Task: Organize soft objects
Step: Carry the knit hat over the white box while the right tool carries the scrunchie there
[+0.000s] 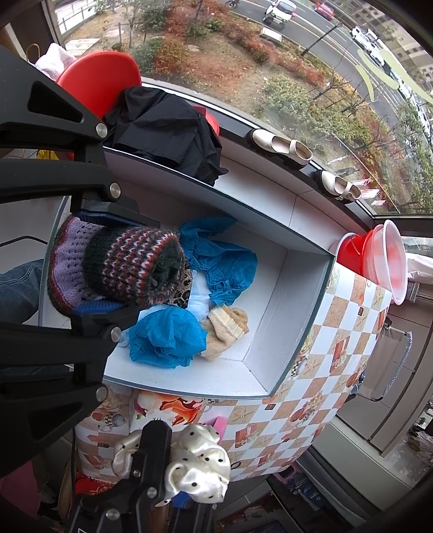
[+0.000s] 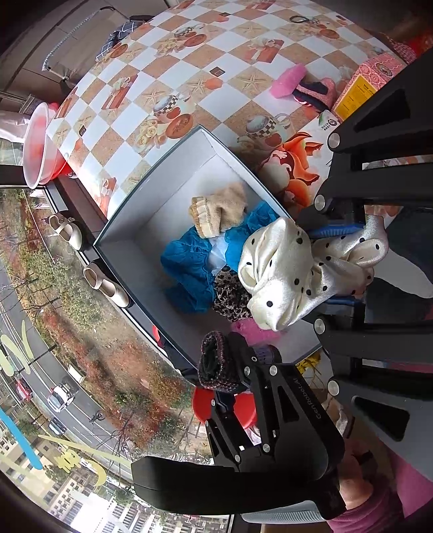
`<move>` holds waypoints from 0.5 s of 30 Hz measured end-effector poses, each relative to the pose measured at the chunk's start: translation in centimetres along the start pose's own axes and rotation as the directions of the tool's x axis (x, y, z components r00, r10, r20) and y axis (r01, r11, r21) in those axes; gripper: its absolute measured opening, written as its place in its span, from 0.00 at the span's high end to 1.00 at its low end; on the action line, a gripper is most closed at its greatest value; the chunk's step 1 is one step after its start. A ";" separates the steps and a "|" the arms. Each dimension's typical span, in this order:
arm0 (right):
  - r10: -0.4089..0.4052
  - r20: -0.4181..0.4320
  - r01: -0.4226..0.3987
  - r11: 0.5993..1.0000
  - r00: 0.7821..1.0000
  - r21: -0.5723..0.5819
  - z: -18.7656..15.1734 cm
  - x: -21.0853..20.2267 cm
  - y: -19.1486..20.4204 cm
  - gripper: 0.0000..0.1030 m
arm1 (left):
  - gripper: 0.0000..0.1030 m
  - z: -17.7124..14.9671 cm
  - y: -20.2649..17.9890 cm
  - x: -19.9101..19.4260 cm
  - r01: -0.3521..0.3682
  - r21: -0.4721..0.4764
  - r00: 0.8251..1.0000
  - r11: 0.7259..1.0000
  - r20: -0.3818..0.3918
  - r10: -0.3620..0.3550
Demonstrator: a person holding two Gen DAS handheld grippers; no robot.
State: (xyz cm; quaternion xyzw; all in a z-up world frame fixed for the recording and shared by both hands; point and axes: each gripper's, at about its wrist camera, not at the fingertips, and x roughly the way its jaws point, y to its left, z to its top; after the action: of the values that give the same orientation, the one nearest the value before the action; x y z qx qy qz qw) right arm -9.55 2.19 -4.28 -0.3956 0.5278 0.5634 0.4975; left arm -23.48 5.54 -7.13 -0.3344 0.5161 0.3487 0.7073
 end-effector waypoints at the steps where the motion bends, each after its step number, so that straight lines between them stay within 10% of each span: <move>1: -0.001 0.001 0.001 1.000 1.000 -0.001 0.1 0.0 0.0 0.72 | 0.62 0.0 0.1 0.0 -0.001 -0.001 1.000 1.000 0.001 0.001; 15: -0.009 -0.005 0.009 1.000 1.000 0.000 2.3 1.1 -1.2 0.73 | 0.62 1.3 0.4 0.9 -0.020 -0.014 1.000 1.000 -0.002 0.020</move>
State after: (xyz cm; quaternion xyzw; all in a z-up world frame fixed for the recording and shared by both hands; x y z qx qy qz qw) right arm -8.39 4.56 -5.32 -0.3996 0.5273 0.5602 0.4985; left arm -22.99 6.98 -7.70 -0.3343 0.5176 0.3590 0.7010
